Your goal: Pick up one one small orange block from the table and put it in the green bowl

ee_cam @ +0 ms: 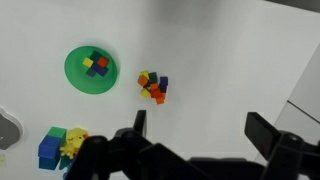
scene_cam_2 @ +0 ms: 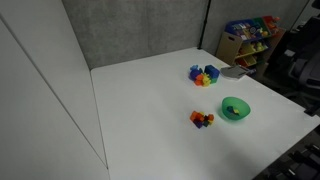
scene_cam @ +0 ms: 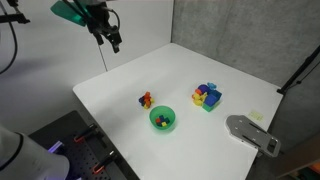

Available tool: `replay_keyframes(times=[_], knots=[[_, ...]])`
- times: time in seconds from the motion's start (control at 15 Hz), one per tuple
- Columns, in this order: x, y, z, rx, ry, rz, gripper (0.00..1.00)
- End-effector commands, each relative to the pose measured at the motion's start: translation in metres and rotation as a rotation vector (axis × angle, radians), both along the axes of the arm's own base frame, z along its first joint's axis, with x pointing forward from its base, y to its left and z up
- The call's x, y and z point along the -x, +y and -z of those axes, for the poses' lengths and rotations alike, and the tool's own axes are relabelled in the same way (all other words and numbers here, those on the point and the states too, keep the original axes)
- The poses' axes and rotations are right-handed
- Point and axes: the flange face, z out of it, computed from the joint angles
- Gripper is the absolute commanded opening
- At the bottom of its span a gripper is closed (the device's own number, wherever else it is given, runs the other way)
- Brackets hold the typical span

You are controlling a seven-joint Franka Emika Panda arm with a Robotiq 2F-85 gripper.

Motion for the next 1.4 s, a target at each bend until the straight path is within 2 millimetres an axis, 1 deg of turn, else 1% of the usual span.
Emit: replay_keyframes(times=[0.0, 0.67, 0.93, 1.33], knots=[[-0.028, 0.003, 0.021, 0.038, 0.012, 0.057, 1.0], [-0.086, 0.0, 0.117, 0.075, 0.083, 0.132, 1.0], [-0.104, -0.003, 0.164, 0.085, 0.097, 0.118, 1.0], [-0.129, -0.01, 0.245, 0.143, 0.126, 0.123, 1.0]])
